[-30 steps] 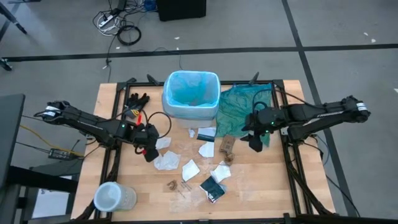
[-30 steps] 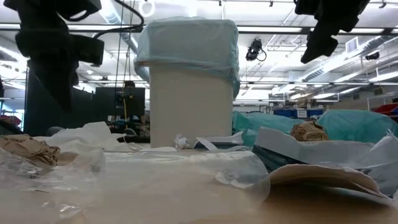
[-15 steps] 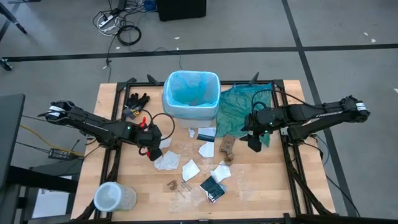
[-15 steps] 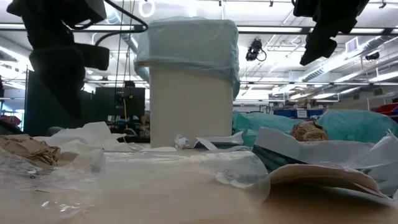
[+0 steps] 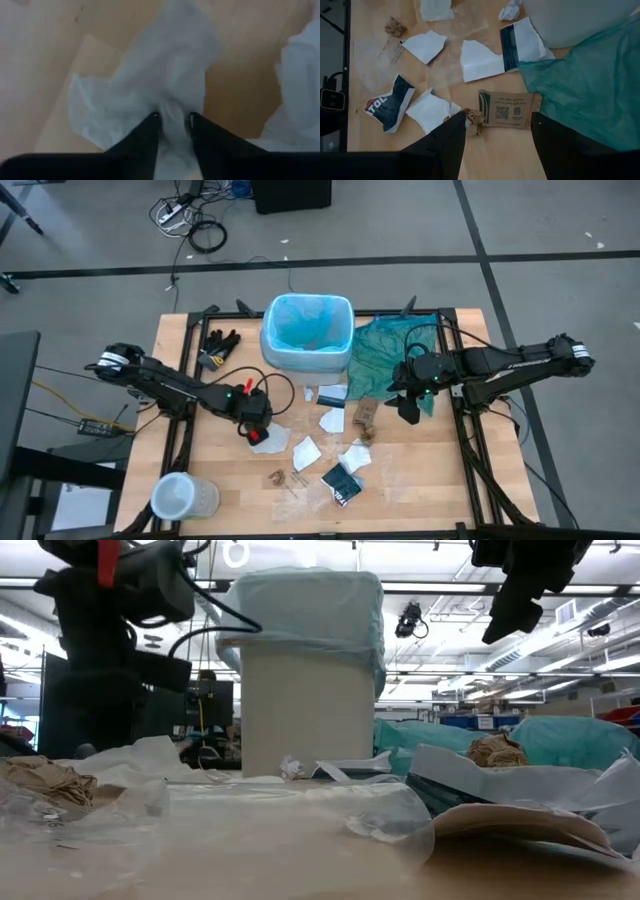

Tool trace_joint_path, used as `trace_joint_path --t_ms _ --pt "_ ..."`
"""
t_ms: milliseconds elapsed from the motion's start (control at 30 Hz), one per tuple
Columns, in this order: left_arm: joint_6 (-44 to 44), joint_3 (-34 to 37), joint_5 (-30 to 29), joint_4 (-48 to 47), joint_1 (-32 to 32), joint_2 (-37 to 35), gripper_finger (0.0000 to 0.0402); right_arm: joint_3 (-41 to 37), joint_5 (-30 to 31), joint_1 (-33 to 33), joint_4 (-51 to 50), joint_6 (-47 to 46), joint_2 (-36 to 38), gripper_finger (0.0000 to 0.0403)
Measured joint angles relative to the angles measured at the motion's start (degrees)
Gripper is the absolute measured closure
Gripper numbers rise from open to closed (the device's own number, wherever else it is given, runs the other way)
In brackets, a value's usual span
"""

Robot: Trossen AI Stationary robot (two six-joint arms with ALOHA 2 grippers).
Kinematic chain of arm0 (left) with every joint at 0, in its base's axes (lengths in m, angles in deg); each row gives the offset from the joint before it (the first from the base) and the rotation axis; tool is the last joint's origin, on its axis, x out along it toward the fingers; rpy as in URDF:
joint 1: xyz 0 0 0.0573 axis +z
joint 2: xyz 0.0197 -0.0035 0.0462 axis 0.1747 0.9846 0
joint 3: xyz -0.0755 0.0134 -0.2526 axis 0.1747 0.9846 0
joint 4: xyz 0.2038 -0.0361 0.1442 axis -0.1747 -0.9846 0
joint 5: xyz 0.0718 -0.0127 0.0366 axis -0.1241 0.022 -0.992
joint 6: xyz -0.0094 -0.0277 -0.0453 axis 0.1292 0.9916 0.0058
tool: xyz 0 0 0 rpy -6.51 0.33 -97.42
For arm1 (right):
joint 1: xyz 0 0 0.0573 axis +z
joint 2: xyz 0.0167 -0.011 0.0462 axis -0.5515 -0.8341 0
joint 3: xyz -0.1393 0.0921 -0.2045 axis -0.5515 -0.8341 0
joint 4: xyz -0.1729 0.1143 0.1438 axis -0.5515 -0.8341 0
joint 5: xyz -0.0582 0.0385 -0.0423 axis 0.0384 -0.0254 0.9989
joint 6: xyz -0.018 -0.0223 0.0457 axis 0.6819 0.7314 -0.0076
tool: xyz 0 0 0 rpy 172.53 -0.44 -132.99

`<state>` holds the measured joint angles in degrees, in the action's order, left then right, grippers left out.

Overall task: Place trash/remove bag and relplace
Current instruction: Put the white napkin into the trash bin

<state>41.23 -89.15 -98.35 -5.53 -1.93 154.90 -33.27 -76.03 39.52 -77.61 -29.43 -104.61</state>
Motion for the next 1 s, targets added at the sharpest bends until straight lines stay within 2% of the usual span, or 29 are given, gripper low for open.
trace_joint_path --t_ms 100,167,267,567,867,933,1000 --pt "1.7 -0.1 1.6 0.5 0.0 0.2 0.0379 0.0 0.0 0.0 0.0 0.0 0.0 0.0202" --pt "3.5 -0.2 2.7 -0.1 0.0 -0.5 0.0391 0.0 0.5 0.0 0.0 0.0 0.0 0.0211" --pt "5.6 -2.5 3.5 -2.1 -0.1 -2.0 0.0396 0.0 1.7 0.0 0.0 0.0 0.0 0.0227" --pt "6.0 -16.8 -1.2 -6.3 -0.1 -6.1 0.0399 0.0 2.0 0.0 0.0 0.7 0.0 0.026" --pt "-4.2 -40.0 -1.0 -12.9 -0.2 -6.3 0.04 0.0 2.2 0.0 0.2 0.7 -0.5 0.027" --pt "-7.7 -45.3 -3.3 -13.5 -0.1 -6.3 0.04 0.0 2.2 0.0 0.1 0.8 -0.5 0.027" --pt "-12.7 -49.7 -9.4 -13.2 0.3 -6.4 0.0401 0.0 2.2 0.0 0.2 0.8 -0.5 0.0271"
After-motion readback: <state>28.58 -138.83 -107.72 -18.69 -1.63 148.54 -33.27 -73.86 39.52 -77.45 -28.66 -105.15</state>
